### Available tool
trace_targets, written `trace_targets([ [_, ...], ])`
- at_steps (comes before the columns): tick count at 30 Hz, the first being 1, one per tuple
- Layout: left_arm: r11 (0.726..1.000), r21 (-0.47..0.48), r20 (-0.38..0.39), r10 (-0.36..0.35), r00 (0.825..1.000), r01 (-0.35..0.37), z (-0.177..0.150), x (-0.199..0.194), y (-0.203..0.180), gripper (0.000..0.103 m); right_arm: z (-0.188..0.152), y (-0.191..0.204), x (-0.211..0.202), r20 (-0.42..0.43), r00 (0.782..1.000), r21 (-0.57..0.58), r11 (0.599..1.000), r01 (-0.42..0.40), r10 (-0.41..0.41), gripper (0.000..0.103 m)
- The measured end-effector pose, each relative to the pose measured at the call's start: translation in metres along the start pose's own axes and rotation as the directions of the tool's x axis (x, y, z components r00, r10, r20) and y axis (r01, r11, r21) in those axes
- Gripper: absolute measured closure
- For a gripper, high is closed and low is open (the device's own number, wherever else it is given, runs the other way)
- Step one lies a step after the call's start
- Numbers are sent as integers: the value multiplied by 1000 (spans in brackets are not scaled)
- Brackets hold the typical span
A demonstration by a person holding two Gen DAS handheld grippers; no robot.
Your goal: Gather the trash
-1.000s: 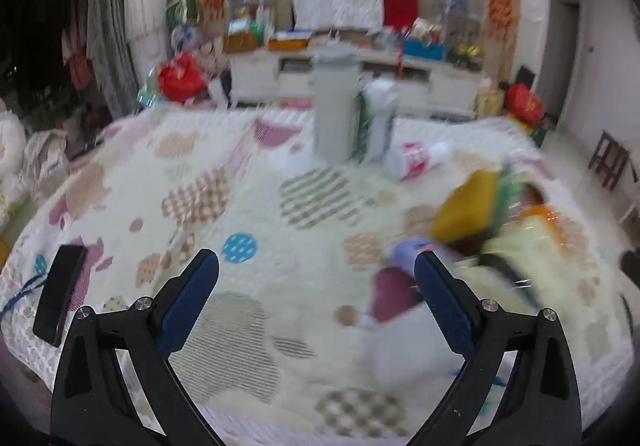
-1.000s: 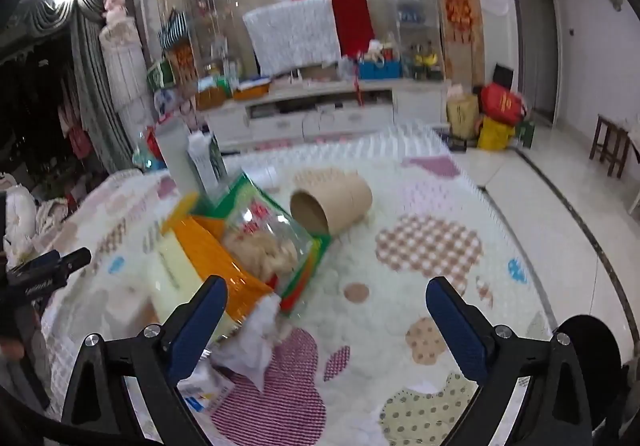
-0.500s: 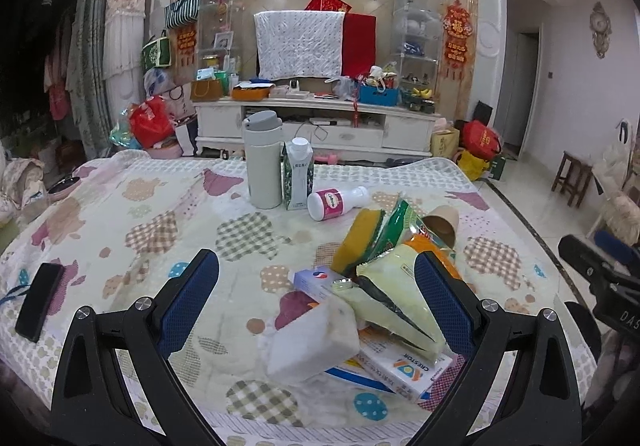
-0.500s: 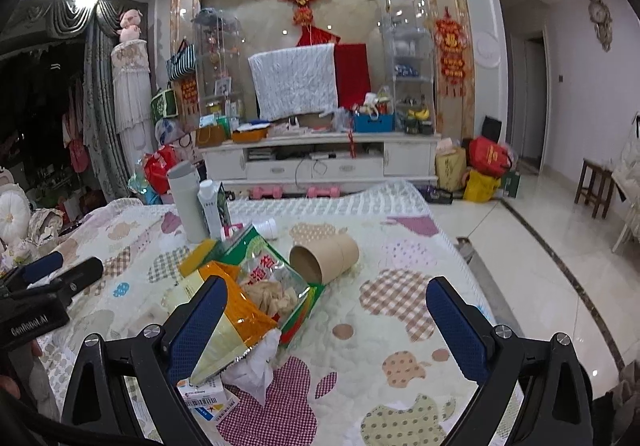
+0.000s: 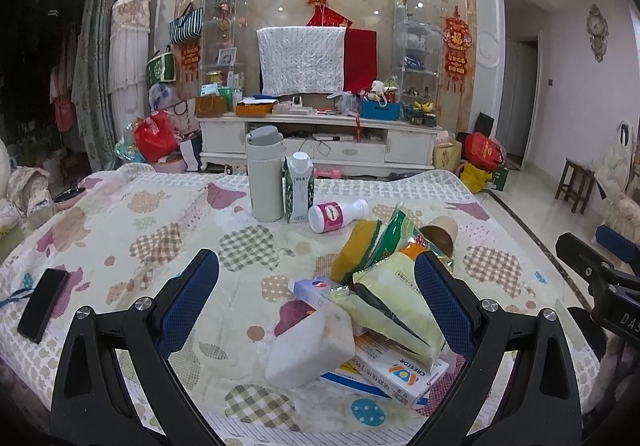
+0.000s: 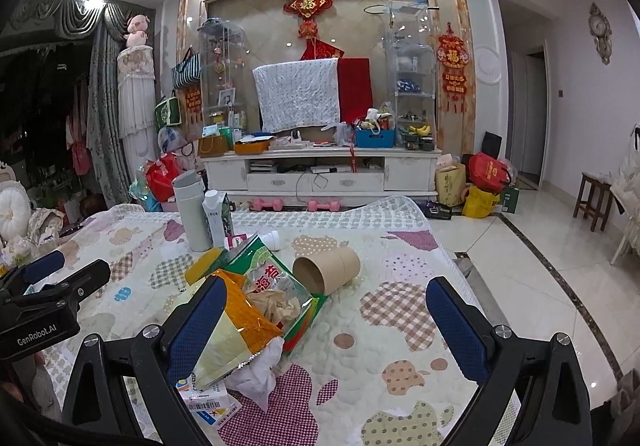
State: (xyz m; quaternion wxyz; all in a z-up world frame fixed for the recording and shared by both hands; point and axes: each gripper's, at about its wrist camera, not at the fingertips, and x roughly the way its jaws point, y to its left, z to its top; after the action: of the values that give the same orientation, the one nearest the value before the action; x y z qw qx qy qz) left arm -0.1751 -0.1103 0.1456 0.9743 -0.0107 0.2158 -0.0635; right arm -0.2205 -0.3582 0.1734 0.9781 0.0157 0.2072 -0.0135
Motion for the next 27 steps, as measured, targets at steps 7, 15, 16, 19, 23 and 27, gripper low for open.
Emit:
trace_targets([
  [7, 1000, 4, -5, -9, 1000, 9, -2, 0, -2, 5, -2, -1, -1, -2, 1000, -4, 1000, 0, 0, 3],
  [15, 1000, -4, -11, -13, 1000, 13, -4, 2, -1, 5, -2, 0, -1, -9, 1000, -7, 1000, 4, -4, 4],
  [16, 1000, -5, -10, -14, 1000, 14, -5, 2, -1, 5, -2, 0, 0, -11, 1000, -6, 1000, 3, -3, 3],
  [19, 1000, -1, -12, -12, 1000, 12, -4, 2, -1, 5, -3, 0, 0, -12, 1000, -8, 1000, 5, -5, 3],
  [23, 1000, -2, -13, -13, 1000, 13, -5, 2, -1, 5, -4, 0, 1, -18, 1000, -10, 1000, 7, -7, 4],
  [27, 1000, -9, -17, -15, 1000, 15, -7, 3, 0, 5, -5, 0, 2, -20, 1000, -13, 1000, 8, -8, 3],
])
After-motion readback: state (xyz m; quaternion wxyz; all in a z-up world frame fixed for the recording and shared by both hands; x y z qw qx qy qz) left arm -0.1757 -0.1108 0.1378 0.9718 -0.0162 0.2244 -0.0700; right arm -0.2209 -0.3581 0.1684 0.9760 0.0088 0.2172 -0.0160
